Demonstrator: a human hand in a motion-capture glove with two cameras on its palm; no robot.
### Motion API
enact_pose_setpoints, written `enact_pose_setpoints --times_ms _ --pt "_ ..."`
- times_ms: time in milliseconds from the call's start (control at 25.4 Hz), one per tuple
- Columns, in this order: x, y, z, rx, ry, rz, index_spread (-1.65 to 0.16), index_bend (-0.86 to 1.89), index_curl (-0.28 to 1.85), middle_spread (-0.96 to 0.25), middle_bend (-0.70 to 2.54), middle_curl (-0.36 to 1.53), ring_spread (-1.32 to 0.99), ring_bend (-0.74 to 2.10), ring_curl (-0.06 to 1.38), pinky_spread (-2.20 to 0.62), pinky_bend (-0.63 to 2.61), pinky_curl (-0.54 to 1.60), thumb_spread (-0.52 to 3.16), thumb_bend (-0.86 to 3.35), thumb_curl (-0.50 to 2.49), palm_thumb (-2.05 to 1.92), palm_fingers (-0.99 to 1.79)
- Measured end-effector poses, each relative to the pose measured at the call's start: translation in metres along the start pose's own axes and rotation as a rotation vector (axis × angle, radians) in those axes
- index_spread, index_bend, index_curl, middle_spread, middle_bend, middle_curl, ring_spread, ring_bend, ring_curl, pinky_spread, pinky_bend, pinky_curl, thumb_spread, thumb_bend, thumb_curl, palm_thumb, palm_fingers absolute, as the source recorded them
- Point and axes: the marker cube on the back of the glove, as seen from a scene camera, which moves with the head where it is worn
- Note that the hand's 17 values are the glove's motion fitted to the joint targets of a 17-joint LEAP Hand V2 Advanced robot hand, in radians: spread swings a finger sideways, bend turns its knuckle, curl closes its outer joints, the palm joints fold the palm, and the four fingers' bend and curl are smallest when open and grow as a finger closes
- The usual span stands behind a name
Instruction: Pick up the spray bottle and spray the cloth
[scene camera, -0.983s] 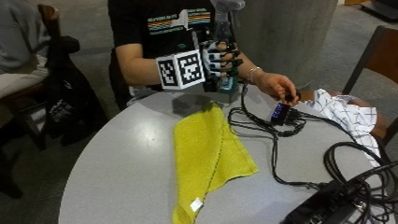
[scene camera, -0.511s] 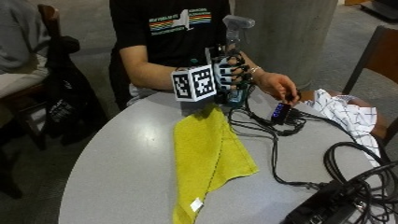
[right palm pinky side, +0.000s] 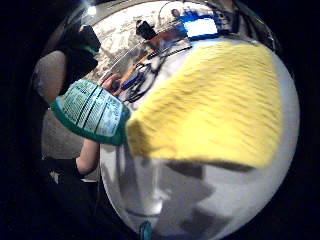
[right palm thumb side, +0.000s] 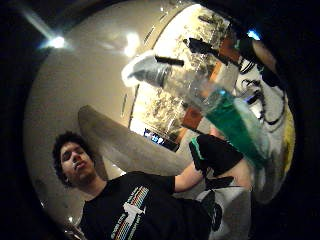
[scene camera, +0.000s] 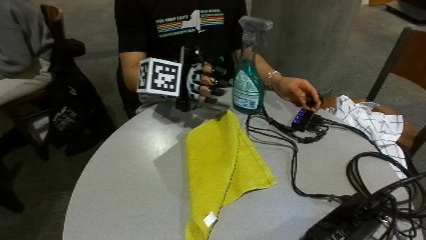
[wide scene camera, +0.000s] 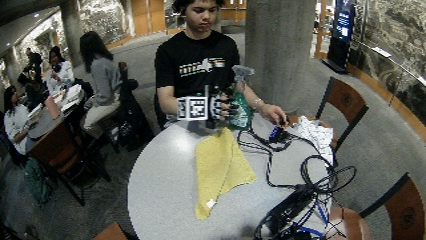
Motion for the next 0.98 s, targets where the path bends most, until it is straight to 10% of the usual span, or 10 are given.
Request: enact_pose_setpoints --times_ms 393,983 --pt "0.047 0.049 -0.102 -0.02 0.535 0.239 -0.32 0.19 0.32 -0.03 0.25 0.45 -0.04 0.15 0.36 0.16 0.34 0.33 1.05 -0.01 0.43 0.77 0.52" --pt "0.089 0.068 -0.15 -0.06 0.619 0.387 -0.37 0.17 0.32 -0.02 0.22 0.42 -0.01 0.16 0.29 0.19 0.36 0.31 1.11 -0.01 0.45 0.86 0.42"
